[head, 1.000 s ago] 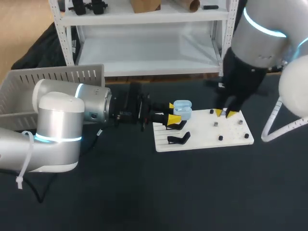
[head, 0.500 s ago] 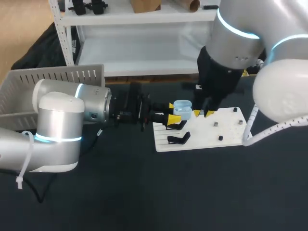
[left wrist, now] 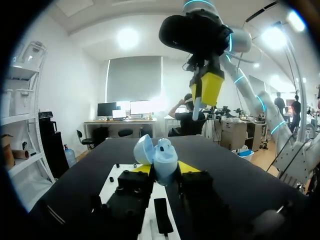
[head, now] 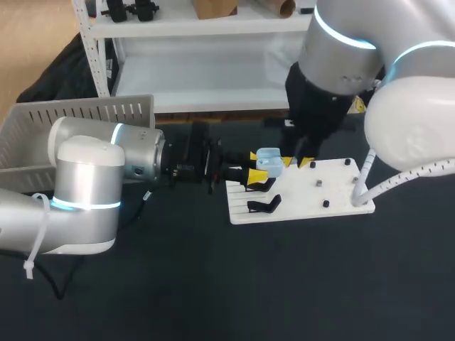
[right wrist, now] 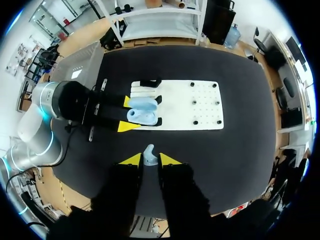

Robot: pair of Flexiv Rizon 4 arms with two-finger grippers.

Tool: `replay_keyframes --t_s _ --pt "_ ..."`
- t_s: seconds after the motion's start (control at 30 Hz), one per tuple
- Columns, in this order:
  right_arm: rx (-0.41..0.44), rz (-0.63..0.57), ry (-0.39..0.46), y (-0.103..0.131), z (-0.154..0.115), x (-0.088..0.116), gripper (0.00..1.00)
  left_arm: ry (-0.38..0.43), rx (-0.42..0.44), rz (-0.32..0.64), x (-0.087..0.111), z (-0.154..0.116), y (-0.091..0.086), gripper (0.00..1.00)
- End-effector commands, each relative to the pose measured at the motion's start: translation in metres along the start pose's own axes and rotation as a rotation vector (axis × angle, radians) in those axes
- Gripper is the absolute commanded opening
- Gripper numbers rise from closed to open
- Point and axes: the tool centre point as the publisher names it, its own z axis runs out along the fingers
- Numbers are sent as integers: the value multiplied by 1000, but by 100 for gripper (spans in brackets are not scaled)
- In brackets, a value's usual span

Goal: Pick up each earbud case from the left stands, insert the matching earbuds, close the lid, and place the case in the box.

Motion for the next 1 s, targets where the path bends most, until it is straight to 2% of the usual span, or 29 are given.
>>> replay_keyframes --t_s 0.03,0.27,0.43,0.73,1.0 --pt "7 -36 45 13 3 -16 0 0 4 -1 0 0 1 0" --pt "-2 -102 108 23 9 -30 0 0 4 -1 0 0 1 0" --pt "10 -92 156 19 15 -38 0 0 4 -1 0 0 1 0" --pt "10 -75 152 14 18 -37 0 0 4 -1 0 0 1 0" --pt "9 -91 160 21 27 -34 0 0 4 -1 0 0 1 0"
